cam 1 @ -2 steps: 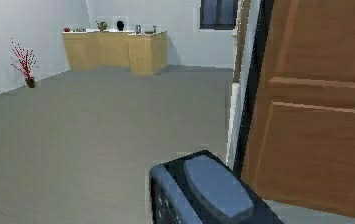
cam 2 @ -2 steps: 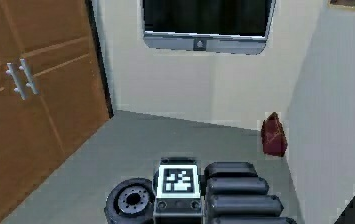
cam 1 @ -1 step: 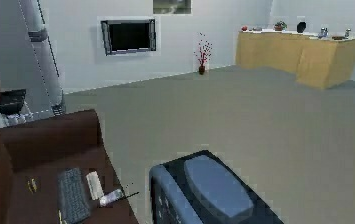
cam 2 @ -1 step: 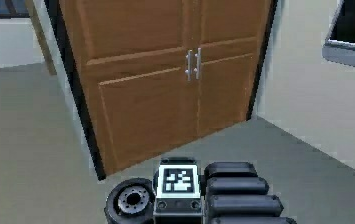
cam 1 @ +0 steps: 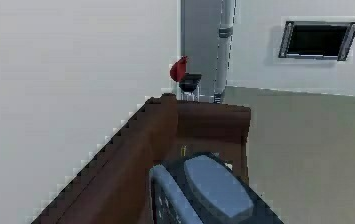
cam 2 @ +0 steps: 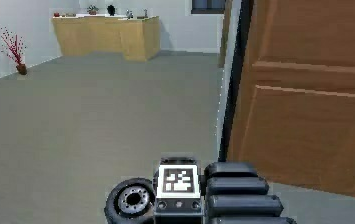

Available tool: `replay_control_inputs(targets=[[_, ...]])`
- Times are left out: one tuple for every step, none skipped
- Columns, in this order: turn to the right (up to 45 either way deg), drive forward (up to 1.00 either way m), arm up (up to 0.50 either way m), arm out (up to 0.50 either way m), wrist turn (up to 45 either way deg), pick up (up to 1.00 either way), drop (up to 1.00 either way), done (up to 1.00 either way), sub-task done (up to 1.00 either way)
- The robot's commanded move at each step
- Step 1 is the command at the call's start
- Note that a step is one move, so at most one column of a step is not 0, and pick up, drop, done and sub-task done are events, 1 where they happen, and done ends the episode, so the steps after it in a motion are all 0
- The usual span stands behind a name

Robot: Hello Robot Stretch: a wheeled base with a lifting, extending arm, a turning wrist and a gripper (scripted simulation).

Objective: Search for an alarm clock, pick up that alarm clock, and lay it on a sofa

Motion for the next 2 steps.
replay_control_inputs(targets=[[-45.0, 0.0, 0.0, 0.0, 0.0, 0.0, 0.0, 0.0, 0.0], [-9.0, 0.0, 0.0, 0.0, 0.0, 0.0, 0.0, 0.0, 0.0]])
